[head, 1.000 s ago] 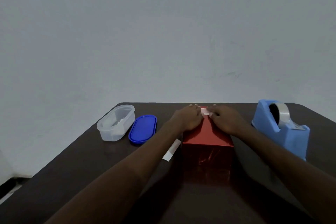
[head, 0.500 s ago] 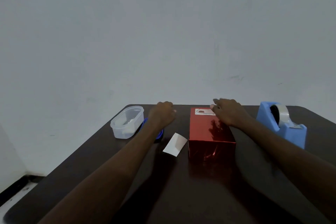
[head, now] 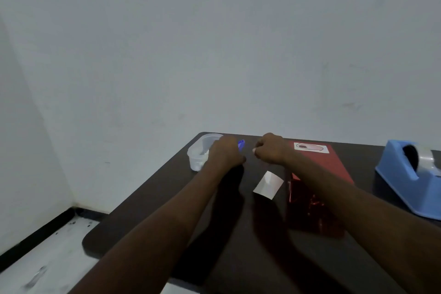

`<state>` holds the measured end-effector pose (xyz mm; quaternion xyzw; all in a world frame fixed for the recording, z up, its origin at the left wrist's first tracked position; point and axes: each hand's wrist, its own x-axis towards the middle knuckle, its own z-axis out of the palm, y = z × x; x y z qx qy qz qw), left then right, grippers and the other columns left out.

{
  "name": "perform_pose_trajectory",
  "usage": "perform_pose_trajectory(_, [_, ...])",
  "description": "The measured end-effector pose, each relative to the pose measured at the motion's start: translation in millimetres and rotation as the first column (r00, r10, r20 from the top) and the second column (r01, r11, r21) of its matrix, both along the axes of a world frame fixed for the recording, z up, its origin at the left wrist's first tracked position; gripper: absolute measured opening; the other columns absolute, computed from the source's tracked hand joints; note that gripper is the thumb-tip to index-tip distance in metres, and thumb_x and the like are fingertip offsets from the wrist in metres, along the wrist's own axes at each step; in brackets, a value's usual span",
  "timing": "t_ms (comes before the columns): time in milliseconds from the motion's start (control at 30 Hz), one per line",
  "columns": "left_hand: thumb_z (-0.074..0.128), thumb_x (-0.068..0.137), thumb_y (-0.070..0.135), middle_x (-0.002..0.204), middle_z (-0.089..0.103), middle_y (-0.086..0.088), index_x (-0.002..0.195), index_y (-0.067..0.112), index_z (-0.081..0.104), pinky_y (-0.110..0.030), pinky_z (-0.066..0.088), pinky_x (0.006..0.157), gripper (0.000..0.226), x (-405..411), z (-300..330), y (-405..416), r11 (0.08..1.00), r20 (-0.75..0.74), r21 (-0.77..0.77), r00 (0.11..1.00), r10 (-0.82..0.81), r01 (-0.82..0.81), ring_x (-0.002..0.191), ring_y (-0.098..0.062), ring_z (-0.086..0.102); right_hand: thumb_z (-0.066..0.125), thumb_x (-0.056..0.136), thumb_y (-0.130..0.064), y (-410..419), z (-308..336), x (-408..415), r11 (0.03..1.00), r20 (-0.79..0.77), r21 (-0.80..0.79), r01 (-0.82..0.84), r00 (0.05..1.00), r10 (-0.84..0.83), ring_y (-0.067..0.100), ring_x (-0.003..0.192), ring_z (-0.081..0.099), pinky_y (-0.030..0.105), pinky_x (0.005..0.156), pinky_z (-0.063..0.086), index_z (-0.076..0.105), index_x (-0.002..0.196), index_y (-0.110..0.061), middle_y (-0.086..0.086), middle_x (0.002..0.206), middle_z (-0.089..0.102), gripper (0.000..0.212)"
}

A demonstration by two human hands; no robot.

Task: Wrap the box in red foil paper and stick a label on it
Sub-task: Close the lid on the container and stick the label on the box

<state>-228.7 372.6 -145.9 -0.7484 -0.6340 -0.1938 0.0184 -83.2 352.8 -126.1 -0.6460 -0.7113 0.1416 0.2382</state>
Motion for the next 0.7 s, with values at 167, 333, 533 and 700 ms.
perform_pose_trajectory(167, [0.063,0.078,0.015,0.058,0.051,-0.003,0.069,0.005,0.054,-0.025,0.038,0.051,0.017,-43,18,8,0.996,0.547,-0.054,0.832,0.089,-0.072,0.06,-0.019,0.052,0.058,0.089,-0.01,9,-12,-25,0.978,-0.345,-0.187,0.097,0.925,-0.158,0.038,0.074,0.073,0.039,0.07,0.06,0.059,0.1,0.006,0.025,0.096,0.07,0.019])
perform_pose_trajectory(333, [0.058,0.082,0.003,0.073,0.064,-0.011,0.077,-0.002,0.066,-0.035,0.059,0.066,0.011,-75,37,12,0.992,0.795,-0.125,0.601,0.08,0.033,0.066,-0.021,0.062,0.069,0.087,-0.011,26,-10,-55,0.983,-0.62,-0.147,0.109,0.764,-0.178,0.028,0.064,0.072,0.037,0.063,0.063,0.054,0.115,0.005,0.024,0.105,0.066,0.036])
perform_pose_trajectory(533, [0.06,0.085,0.008,0.097,0.074,-0.008,0.101,0.008,0.076,-0.034,0.058,0.078,0.023,-112,44,33,1.0,0.582,-0.008,0.813,0.025,-0.026,0.085,-0.022,0.068,0.075,0.085,-0.014,48,4,-96,0.983,-0.561,0.031,0.179,0.817,-0.131,0.026,0.078,0.072,0.036,0.08,0.06,0.057,0.097,-0.003,0.012,0.083,0.066,0.024])
perform_pose_trajectory(700, [0.068,0.086,0.012,0.102,0.074,-0.008,0.108,0.009,0.076,-0.032,0.056,0.083,0.024,-136,21,49,0.998,0.487,-0.054,0.872,0.051,-0.028,0.094,-0.021,0.067,0.075,0.08,-0.017,63,-16,-115,0.986,-0.446,0.026,0.162,0.885,-0.134,0.025,0.078,0.065,0.031,0.063,0.051,0.06,0.097,0.004,0.015,0.088,0.066,0.031])
